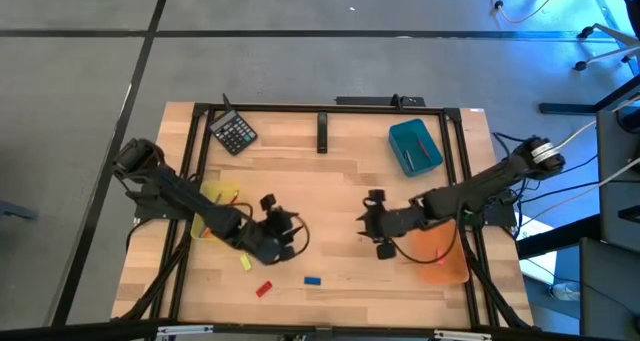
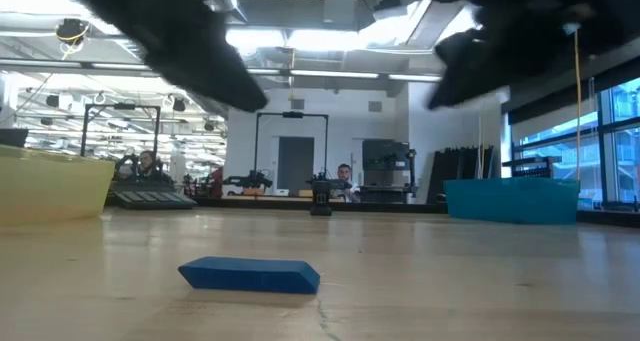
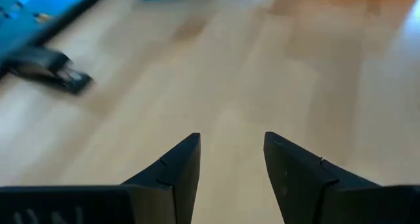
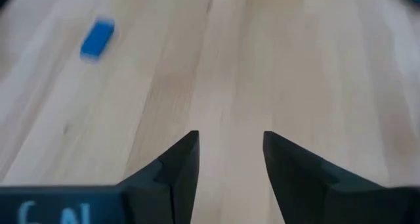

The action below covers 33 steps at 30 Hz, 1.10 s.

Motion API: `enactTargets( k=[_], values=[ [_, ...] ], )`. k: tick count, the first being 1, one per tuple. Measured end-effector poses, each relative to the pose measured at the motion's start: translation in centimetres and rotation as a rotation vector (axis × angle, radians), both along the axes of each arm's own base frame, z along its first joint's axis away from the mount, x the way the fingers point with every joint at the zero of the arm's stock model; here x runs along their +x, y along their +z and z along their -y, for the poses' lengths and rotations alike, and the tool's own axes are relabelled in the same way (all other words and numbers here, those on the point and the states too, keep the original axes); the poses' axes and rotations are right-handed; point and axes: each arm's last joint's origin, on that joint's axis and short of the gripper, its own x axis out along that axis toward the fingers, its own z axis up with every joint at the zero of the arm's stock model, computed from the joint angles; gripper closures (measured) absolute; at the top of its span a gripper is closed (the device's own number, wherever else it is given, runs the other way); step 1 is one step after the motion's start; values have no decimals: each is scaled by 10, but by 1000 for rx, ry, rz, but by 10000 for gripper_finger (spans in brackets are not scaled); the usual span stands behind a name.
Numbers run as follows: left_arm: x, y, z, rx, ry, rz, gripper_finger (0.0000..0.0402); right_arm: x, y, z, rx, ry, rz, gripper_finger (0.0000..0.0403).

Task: Sort crayons/erasers/pens/pencils in bins
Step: Put the blue eraser into the orange bin

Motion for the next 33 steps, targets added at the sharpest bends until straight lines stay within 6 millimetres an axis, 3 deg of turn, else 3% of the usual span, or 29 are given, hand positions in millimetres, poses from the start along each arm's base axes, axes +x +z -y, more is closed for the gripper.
enactTargets(
  k=[5,8,14,19,23,28,33],
  values=[
    [-20,-12,21,-66,-31,13,241,-32,5,-10,4,-100,-109,233],
    [-28,-14,34,-101,-91,16,241,-40,11,-15,62,-128,-93,233],
    [-27,-20,48,-133,-222,19,241,-15,15,-30,162,-84,108,233],
    [-14,-35,59,-136,-315,45,241,14,13,-39,200,-32,308,233],
    [-6,-51,64,-160,-366,44,241,25,12,-37,215,-40,382,233],
    [1,-61,70,-188,-421,33,241,24,7,-36,180,-49,304,233],
    [10,-63,77,-190,-443,29,241,-3,-8,-39,136,-92,36,233]
  ],
)
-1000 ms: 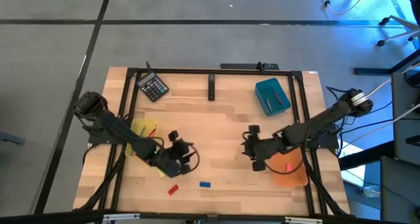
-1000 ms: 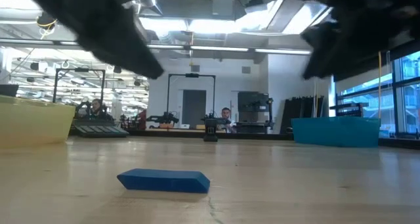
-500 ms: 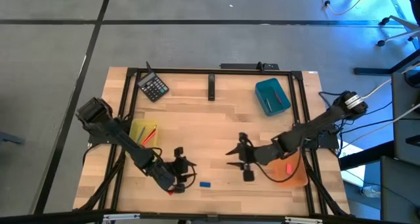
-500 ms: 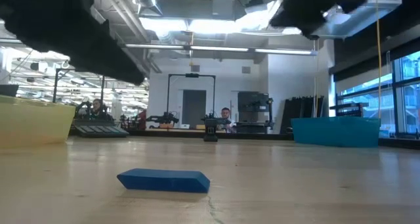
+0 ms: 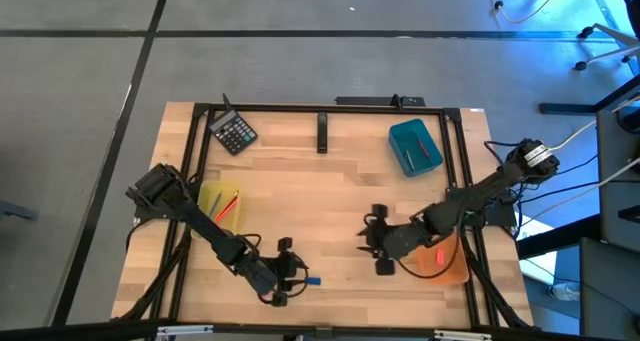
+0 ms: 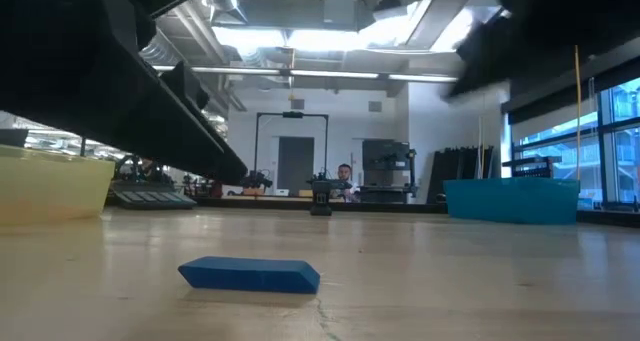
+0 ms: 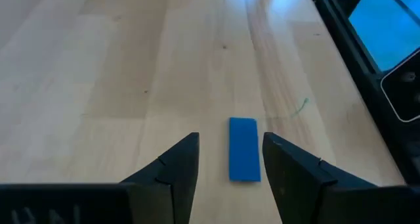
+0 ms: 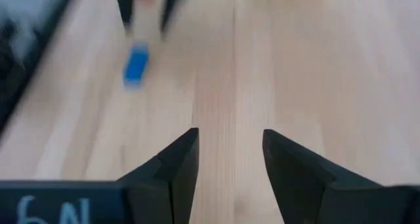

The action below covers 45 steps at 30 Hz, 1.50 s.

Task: Sort crayons/erasers/pens/pencils in bins
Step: Put the blue eraser into the orange bin

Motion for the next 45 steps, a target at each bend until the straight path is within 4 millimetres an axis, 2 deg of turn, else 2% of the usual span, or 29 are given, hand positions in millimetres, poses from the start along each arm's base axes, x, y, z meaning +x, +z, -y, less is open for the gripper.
enactTargets(
  k=[4,7,9,13,16,18,23,25,29,36,40,45],
  values=[
    [9,-11,7,36,-44,-24,241,-25,-4,-6,-1,-34,-149,233],
    [18,-19,12,48,-90,-42,241,-32,-3,-11,16,-36,-166,233],
    [26,-22,15,58,-107,-42,241,-25,0,-14,27,-27,-90,233],
    [39,-19,14,53,-143,-34,241,6,15,-13,104,50,169,233],
    [45,-15,13,18,-165,-36,241,12,15,-12,131,125,177,233],
    [45,-15,13,2,-163,-44,241,7,8,-12,122,123,92,233],
    [40,-20,11,6,-115,-116,241,-21,-10,-22,78,12,-121,233],
    [39,-21,11,4,-92,-126,241,-29,-12,-29,66,-19,-131,233],
    [38,-22,9,8,-64,-139,241,-33,-9,-38,85,-39,-77,233],
    [33,-24,7,3,-29,-207,264,-33,-9,-39,112,-39,-82,233],
    [32,-25,6,2,-13,-225,285,-28,-5,-38,100,-23,-28,233],
    [34,-26,1,-3,1,-241,313,3,13,-23,127,51,171,233]
  ],
)
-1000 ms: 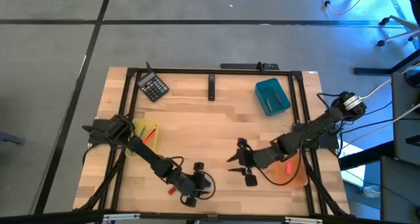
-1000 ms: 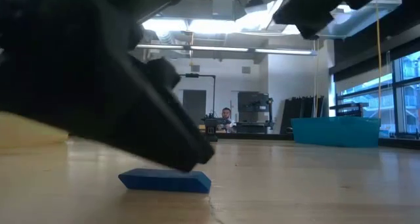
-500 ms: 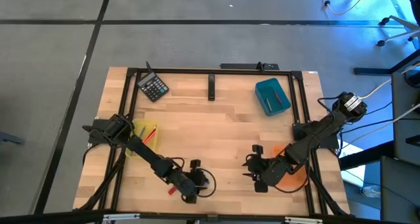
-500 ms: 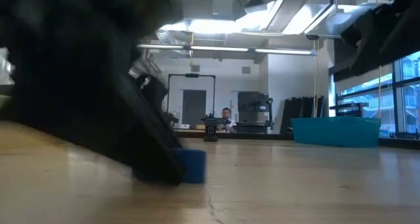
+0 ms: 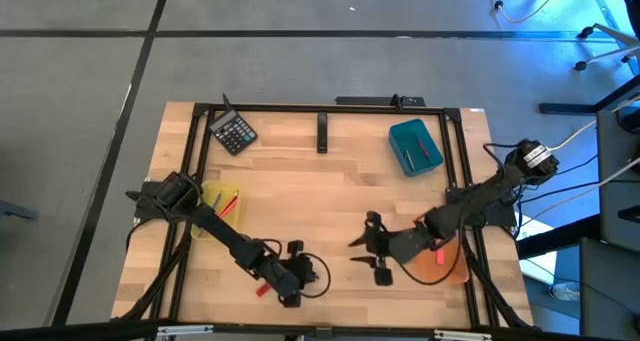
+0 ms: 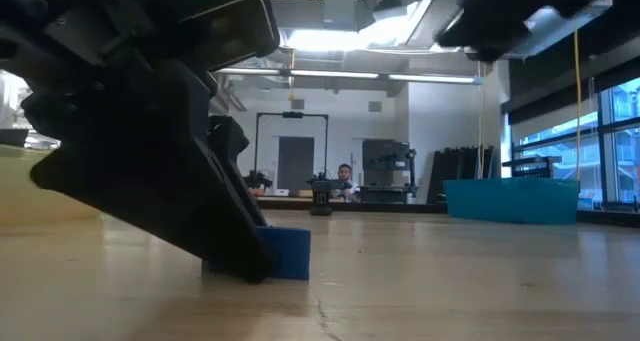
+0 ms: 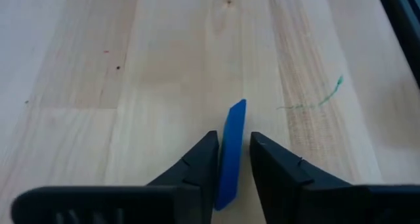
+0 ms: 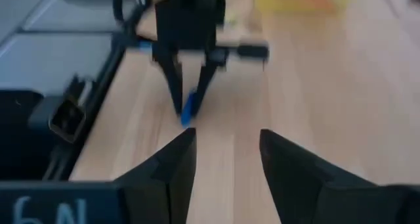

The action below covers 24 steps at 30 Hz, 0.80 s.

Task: Sort crayons/erasers/pens/pencils in bins
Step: Put the blue eraser into the orange bin

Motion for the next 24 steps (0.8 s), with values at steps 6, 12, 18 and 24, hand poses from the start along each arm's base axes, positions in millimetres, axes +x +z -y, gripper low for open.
enactTargets(
  k=[6,12,18,24],
  values=[
    [2,-1,-4,-2,27,9,353,-9,-12,9,-46,2,-173,233],
    [7,1,-8,33,42,55,385,-28,-25,6,-96,-138,-312,233],
    [15,5,-18,77,66,118,383,-27,-24,-1,-23,-158,-245,233],
    [20,31,-28,152,149,224,383,-25,-48,-18,-6,-158,-91,233]
  ],
)
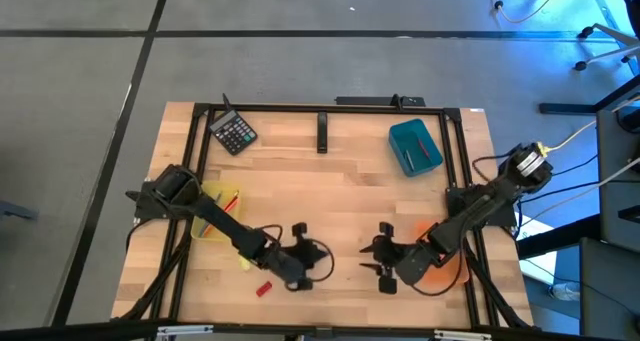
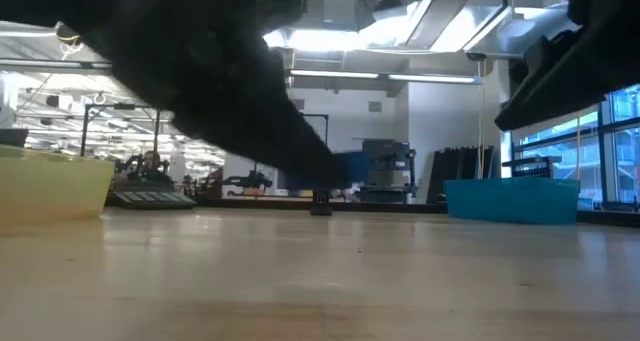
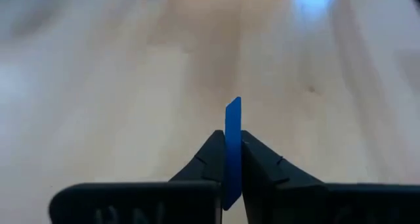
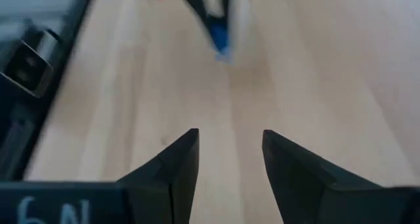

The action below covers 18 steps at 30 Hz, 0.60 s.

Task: Sort crayons/erasers/pens/pencils in bins
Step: Put the blue eraser into the orange bin

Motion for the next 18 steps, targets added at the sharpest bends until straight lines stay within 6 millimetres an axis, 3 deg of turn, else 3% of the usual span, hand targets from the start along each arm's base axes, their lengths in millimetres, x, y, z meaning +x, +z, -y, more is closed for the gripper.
enactTargets(
  k=[4,8,18],
  values=[
    [15,14,-15,26,43,129,388,14,-11,-6,5,25,72,233],
    [26,23,-26,49,-19,187,386,27,-10,-3,-24,41,107,233],
    [30,24,-33,70,-88,185,385,30,3,1,-173,-33,160,233]
  ],
)
